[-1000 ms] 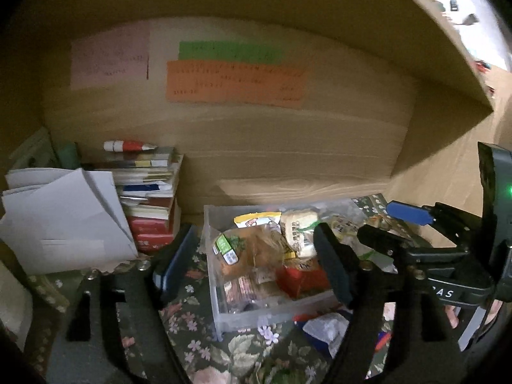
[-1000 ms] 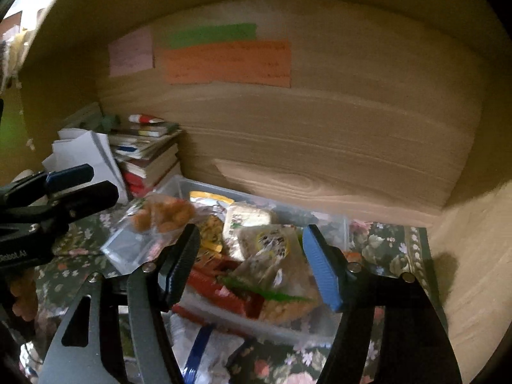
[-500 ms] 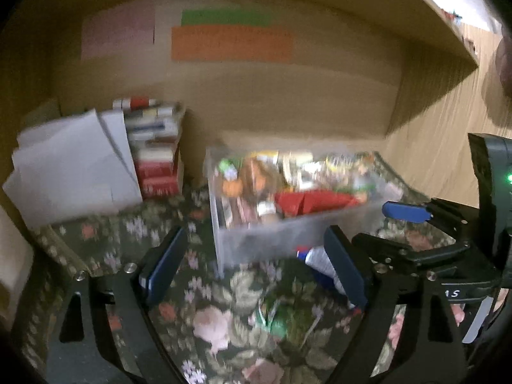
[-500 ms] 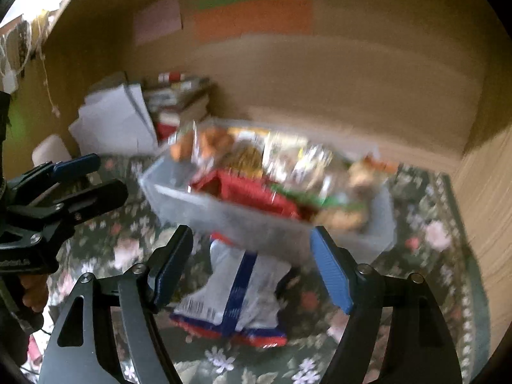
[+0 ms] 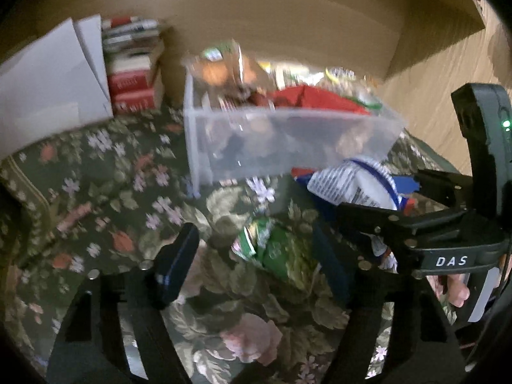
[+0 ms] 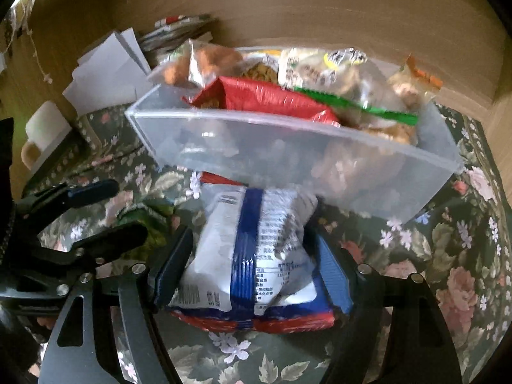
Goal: Organize snacks
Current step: 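Grasp the green chip bag with left tool while right tool grasps the white-blue snack bag, then lower both bags into the box and open both tools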
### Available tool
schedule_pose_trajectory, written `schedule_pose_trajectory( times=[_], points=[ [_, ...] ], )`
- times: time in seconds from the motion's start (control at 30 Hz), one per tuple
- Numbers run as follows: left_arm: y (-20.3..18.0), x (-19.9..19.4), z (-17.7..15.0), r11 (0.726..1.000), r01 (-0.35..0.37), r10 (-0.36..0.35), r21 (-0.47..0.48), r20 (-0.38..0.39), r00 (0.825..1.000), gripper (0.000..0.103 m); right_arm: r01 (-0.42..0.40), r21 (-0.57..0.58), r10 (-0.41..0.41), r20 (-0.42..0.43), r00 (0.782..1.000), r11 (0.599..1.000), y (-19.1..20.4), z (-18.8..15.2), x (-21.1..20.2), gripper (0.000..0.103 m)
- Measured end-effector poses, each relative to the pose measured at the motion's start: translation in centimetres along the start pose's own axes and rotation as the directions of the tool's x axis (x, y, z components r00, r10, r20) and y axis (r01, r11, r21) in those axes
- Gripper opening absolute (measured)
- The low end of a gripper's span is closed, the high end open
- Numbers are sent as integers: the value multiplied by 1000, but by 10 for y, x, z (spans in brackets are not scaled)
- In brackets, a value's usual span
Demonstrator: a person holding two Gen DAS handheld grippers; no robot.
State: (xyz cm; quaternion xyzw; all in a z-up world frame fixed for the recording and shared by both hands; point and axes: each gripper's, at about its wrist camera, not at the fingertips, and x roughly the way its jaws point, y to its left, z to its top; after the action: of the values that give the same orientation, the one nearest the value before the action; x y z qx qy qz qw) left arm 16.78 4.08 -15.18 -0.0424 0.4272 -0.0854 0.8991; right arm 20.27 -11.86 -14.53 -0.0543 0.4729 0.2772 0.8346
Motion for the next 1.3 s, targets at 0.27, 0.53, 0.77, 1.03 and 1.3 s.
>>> schedule_pose_trajectory(
  times=[0.27,0.53,0.77,1.03,1.3],
  points=[
    [-5,12,-6,998,56,-57,-14,-18,998,49,27,-22,-26,33,999,999,-1,-8,-9,58],
    [-4,-8,4,997,71,-71,2,31,997,31,34,-3,-34,99,995,999,-11,-6,-35,56],
    [-8,-32,20,997,65,-68,29,97,993,27,61,-3,-59,190,980,998,-13,4,-67,56],
    [-3,-59,52,999,46,-49,20,210,976,27,106,29,-109,281,954,994,-25,26,-87,56],
    [5,-59,78,1000,13,-13,1,263,965,27,166,62,-177,301,937,984,-43,52,-77,56]
  ],
)
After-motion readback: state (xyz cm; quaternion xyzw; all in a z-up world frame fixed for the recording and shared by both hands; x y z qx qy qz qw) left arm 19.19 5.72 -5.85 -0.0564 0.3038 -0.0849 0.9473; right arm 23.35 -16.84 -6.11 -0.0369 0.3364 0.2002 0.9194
